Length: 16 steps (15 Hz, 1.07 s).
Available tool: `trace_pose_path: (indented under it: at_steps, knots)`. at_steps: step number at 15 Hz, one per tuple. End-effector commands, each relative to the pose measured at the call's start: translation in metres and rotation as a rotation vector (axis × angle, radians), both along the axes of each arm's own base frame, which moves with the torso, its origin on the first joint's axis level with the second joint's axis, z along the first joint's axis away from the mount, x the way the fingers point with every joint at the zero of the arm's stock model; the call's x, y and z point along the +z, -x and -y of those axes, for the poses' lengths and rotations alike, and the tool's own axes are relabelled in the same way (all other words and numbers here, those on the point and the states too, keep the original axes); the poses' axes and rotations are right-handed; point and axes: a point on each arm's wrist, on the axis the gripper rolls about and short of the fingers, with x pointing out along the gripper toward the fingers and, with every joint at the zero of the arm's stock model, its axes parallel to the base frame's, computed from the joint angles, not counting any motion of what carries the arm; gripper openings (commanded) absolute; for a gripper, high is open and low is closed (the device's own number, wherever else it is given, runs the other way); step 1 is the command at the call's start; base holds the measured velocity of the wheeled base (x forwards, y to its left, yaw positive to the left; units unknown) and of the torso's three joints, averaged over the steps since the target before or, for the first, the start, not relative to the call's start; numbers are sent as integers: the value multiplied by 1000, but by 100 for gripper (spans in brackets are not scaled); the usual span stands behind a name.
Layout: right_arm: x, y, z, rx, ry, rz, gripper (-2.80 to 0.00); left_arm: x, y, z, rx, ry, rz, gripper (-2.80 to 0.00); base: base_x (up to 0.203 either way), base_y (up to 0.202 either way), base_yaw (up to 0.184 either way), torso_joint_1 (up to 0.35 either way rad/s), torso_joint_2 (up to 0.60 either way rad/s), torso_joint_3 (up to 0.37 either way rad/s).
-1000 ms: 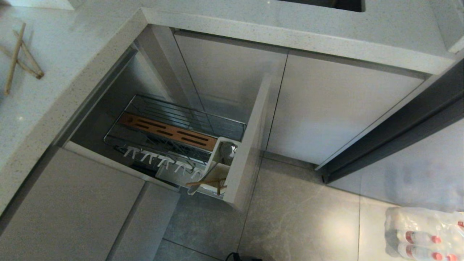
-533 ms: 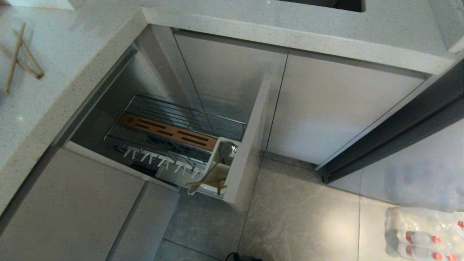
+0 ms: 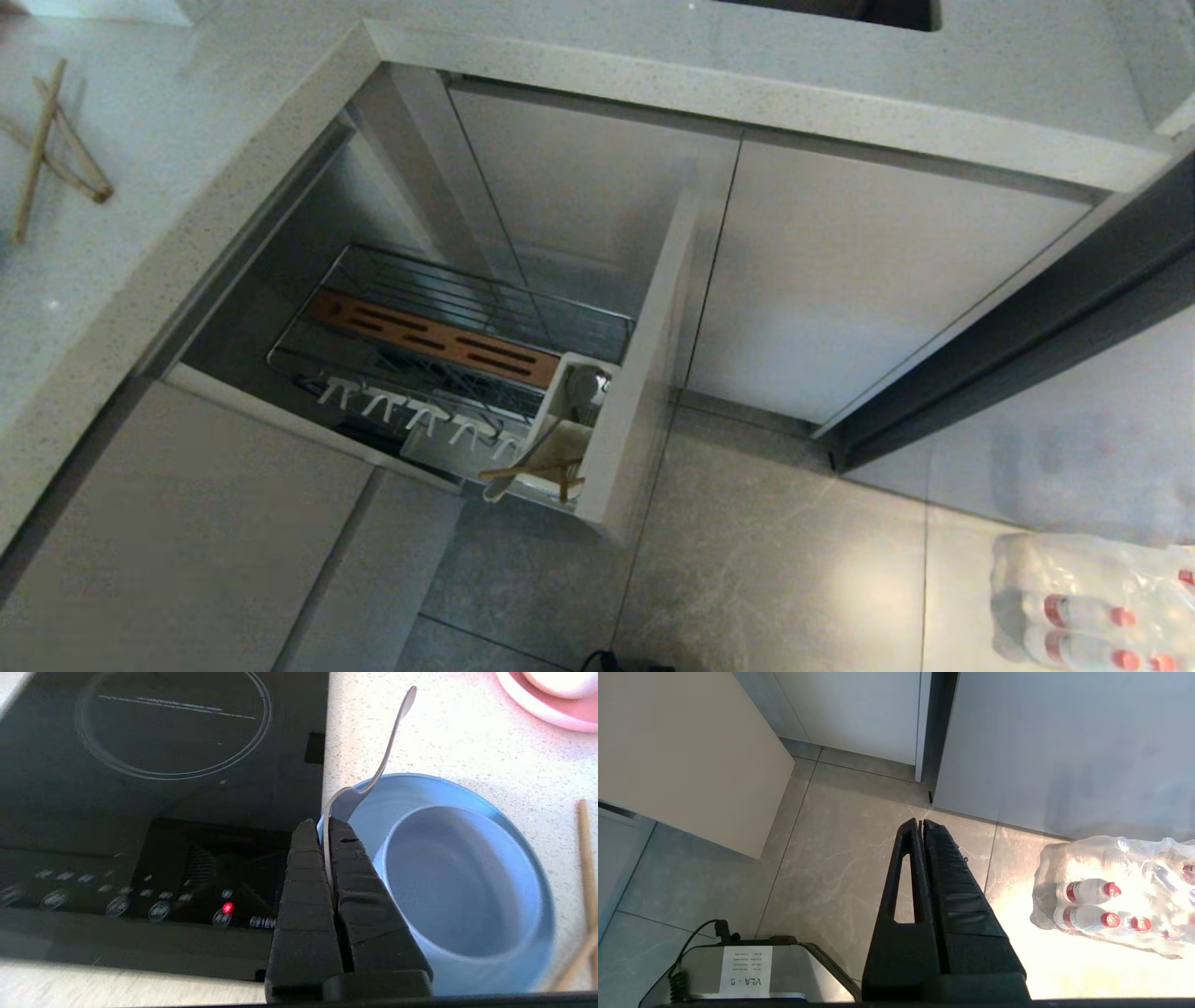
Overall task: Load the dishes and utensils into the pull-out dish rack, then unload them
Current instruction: Take the fork out of the cupboard, then close the cupboard
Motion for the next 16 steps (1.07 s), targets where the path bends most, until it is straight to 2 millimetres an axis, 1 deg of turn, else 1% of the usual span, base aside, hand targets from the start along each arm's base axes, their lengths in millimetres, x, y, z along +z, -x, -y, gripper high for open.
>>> trace_pose_path:
  at_steps: [1, 4, 6, 16]
  knots:
    - [0, 0, 0, 0, 0, -1, -280, -11, -6, -7, -4, 16, -5, -280, 0, 0, 0, 0, 0, 0]
    - [0, 0, 0, 0, 0, 0, -280, -25, -12, -13, -60, 8, 14, -280, 0, 0, 0, 0, 0, 0]
    - [0, 0, 0, 0, 0, -1, -280, -33, -11, -11, -96, 8, 22, -280, 0, 0, 0, 0, 0, 0]
    - [0, 0, 0, 0, 0, -1, -280, -51, -8, -4, -161, -47, 75, -280, 0, 0, 0, 0, 0, 0]
